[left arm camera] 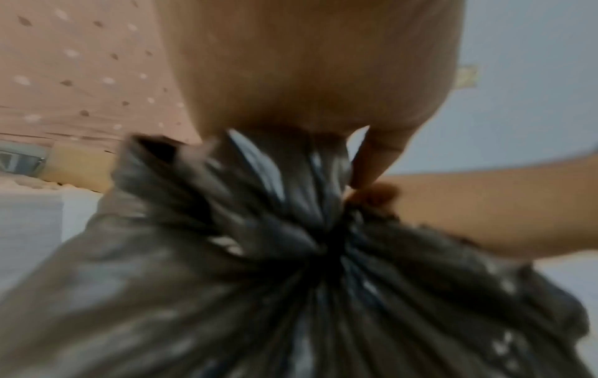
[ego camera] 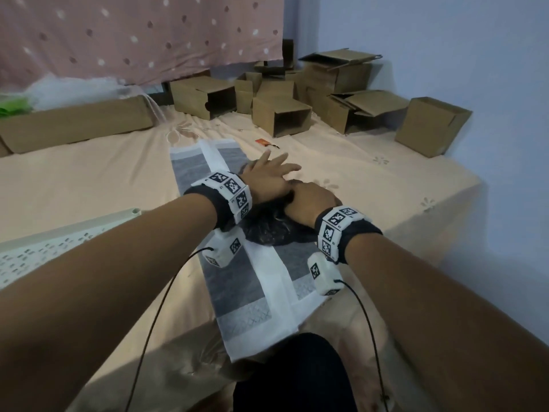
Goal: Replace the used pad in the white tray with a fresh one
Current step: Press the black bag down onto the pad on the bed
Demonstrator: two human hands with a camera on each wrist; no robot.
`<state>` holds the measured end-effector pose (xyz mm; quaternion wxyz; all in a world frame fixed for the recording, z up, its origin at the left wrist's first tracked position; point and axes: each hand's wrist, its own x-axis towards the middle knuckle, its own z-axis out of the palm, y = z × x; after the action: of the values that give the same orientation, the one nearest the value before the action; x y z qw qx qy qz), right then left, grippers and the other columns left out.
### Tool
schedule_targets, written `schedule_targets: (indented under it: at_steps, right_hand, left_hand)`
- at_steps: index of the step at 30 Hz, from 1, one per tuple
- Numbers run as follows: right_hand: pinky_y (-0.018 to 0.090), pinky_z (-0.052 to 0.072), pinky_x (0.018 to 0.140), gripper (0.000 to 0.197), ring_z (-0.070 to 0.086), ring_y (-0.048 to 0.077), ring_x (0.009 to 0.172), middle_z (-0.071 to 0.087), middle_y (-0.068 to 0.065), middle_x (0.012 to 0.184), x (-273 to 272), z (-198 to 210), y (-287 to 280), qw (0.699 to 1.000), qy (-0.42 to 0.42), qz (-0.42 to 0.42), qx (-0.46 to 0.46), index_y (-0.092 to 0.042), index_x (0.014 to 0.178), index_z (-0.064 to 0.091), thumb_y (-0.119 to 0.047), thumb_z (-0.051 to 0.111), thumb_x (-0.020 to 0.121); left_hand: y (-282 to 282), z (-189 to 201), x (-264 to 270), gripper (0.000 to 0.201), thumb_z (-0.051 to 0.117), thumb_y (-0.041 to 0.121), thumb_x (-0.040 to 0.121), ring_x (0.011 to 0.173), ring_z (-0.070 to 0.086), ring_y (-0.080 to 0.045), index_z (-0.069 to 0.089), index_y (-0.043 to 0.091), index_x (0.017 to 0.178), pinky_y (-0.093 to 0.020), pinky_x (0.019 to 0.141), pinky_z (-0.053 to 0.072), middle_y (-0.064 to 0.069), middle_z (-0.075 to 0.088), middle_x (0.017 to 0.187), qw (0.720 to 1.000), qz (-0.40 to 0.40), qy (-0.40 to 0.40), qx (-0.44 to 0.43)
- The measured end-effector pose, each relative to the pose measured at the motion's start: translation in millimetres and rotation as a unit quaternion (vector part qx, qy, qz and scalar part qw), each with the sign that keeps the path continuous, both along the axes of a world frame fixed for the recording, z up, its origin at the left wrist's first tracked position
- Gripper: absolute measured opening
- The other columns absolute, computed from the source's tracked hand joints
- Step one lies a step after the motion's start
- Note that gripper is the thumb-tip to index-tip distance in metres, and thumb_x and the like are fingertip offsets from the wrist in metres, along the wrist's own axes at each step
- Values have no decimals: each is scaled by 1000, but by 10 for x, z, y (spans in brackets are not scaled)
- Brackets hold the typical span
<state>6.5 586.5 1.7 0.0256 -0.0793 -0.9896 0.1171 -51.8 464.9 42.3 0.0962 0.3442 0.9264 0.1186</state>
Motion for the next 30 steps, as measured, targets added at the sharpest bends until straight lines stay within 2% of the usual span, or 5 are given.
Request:
schedule_targets:
  at_steps: [7, 10, 14, 21, 30]
  right_hand:
    - [52, 20, 109, 52, 24, 35, 137, 33, 10, 147, -72, 131, 106, 998, -10, -51, 36, -38, 126, 53, -39, 51, 74]
    - [61, 4, 117, 66, -1, 33, 151, 10, -1, 164, -93, -51, 56, 996, -88, -16, 6, -48, 148, 27, -44, 45, 84]
    - [58, 15, 116, 60, 18, 29, 148, 26, -5, 160, -124, -148, 0, 995, -96, -2, -23, -41, 149, 27, -46, 38, 90]
    - [56, 14, 116, 58, 18, 22, 148, 22, -9, 162, -107, -131, -18, 993, -116, 6, -29, -36, 151, 22, -45, 33, 95]
    - [56, -3, 119, 63, -3, 21, 154, 2, -11, 166, -126, -179, -12, 986, -159, -4, -42, -35, 158, 1, -47, 25, 101]
  left_hand:
    - [13, -333, -37, 61, 21, 44, 102, 127, 51, -34, 59, 8, 135, -40, 111, 35, -21, 54, 142, 991, -20, 49, -124]
    - [-6, -382, -20, 54, 25, 34, 103, 143, 36, -32, 43, 11, 149, -49, 119, 24, -15, 38, 156, 990, -39, 51, -129]
    - [-156, -448, -69, 59, 14, 56, 95, 146, 22, -34, 36, 40, 147, -70, 111, 7, 3, 29, 161, 984, -7, 88, -153]
    - [-172, -532, -130, 45, 24, 49, 103, 148, 22, -33, 31, 44, 147, -66, 113, 15, 5, 23, 163, 996, 10, 24, -81]
    - [-113, -669, -230, 89, -1, 68, 66, 148, 26, -30, 39, 45, 143, -63, 114, 18, 5, 34, 159, 998, -2, 17, -65]
